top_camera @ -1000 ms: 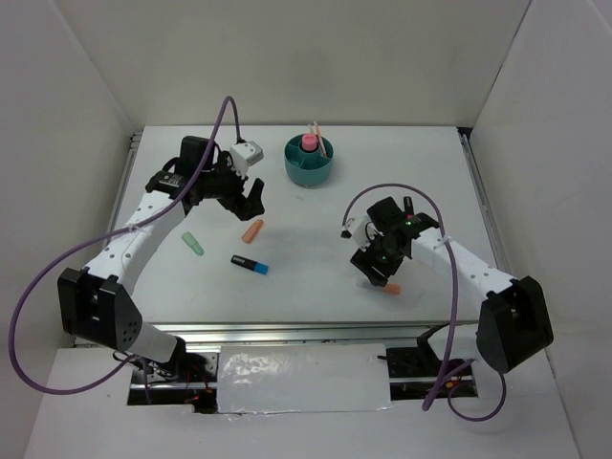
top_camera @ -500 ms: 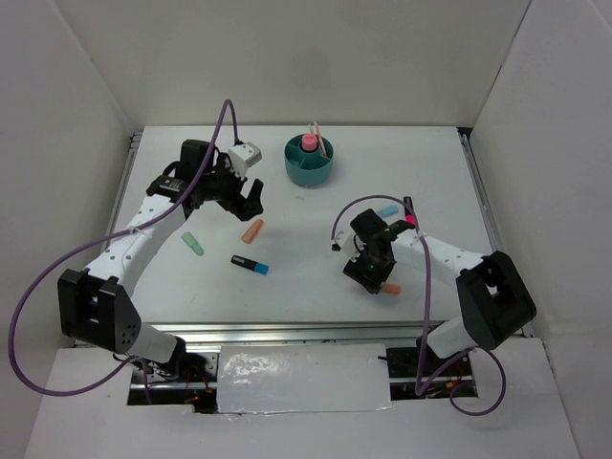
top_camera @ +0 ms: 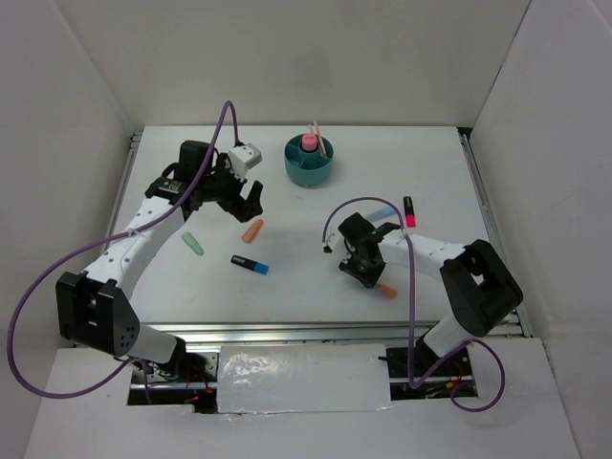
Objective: Sort the stationery into containers
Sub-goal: Pick up the pen from the center of the board.
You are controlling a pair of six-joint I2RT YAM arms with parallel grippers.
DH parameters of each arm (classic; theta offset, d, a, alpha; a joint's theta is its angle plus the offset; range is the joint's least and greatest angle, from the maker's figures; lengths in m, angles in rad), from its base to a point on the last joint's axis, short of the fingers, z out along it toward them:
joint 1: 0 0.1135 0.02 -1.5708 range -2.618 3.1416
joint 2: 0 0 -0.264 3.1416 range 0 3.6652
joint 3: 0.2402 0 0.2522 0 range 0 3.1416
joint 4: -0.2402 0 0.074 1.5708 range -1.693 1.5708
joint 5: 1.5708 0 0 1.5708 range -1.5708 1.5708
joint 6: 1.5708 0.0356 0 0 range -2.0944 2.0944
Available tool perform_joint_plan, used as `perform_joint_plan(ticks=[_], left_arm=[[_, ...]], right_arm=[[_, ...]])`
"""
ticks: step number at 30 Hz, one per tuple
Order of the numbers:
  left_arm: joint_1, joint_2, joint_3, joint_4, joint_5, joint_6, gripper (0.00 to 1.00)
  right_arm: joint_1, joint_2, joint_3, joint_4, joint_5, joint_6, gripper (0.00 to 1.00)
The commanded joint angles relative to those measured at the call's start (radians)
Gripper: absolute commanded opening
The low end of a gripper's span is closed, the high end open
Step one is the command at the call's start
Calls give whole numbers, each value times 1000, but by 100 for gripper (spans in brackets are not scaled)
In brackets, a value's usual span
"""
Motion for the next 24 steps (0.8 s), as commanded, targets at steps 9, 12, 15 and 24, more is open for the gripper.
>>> perform_joint_plan(ticks=[9, 12, 15, 24], left_arm=[[-53, -77, -61, 123, 228, 326, 97], [-119, -106, -87, 120, 282, 534, 96], [-219, -164, -144, 109, 277, 796, 94], [-431, -195, -255, 78, 267, 1276, 80]], right_arm=[[-60, 150, 493, -171, -457, 216, 0], [-92, 240, 655, -229, -602, 284, 0], [-97, 312, 730, -260, -697, 315, 0], [-179, 388, 735, -191, -898, 549, 0]])
